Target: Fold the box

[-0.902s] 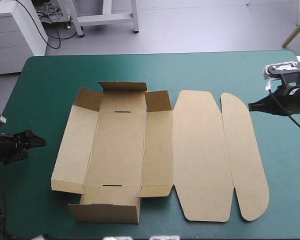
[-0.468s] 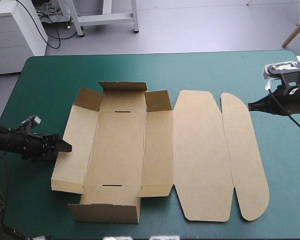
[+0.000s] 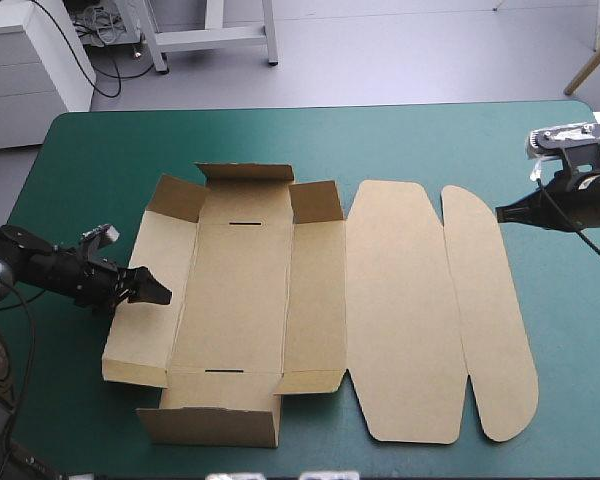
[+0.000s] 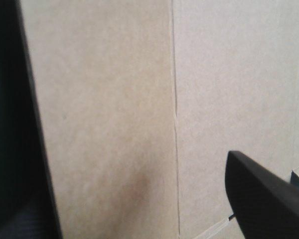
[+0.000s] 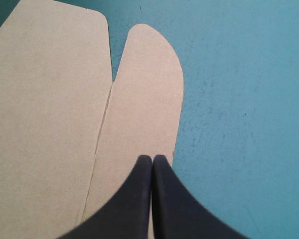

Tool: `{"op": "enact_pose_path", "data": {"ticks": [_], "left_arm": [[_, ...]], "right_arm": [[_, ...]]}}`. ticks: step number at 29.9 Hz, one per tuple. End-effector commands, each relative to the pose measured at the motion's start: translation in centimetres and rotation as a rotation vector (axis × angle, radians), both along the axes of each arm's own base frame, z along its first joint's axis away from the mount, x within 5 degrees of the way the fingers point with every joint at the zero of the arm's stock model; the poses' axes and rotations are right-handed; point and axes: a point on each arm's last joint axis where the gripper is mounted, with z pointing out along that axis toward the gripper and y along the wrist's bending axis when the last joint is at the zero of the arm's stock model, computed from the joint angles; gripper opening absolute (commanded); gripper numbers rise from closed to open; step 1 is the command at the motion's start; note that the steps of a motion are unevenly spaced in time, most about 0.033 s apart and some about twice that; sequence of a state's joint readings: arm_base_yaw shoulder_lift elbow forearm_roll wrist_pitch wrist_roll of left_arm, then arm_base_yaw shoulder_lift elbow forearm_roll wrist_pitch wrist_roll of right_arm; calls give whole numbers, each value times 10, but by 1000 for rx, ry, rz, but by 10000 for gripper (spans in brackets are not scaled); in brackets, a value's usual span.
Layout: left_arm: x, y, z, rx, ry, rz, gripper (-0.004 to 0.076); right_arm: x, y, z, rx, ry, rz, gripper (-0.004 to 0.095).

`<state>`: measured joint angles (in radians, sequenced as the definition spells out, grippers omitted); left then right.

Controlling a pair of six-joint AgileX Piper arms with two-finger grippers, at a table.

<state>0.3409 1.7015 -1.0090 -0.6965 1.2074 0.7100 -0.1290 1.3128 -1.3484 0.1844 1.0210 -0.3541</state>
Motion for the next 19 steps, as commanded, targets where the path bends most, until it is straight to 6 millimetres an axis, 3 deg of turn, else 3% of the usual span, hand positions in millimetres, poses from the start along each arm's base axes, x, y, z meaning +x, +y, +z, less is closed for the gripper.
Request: {"op": "enact_pose_path", "data": {"ticks": [1, 7, 15, 19], "left_arm": [[-7, -12, 5, -50, 52, -77, 533], [-9, -11, 4, -22, 78, -80, 358], [-9, -11, 4, -23, 78, -80, -7], [-7, -13, 5, -50, 57, -77, -10]], "right_arm": [[-6, 0, 20, -3, -102, -8, -19], [-6, 0, 19, -2, -98, -7, -19], [-6, 0, 20, 2, -101, -7, -19], [-6, 0, 20, 1, -108, -9, -19]]}}
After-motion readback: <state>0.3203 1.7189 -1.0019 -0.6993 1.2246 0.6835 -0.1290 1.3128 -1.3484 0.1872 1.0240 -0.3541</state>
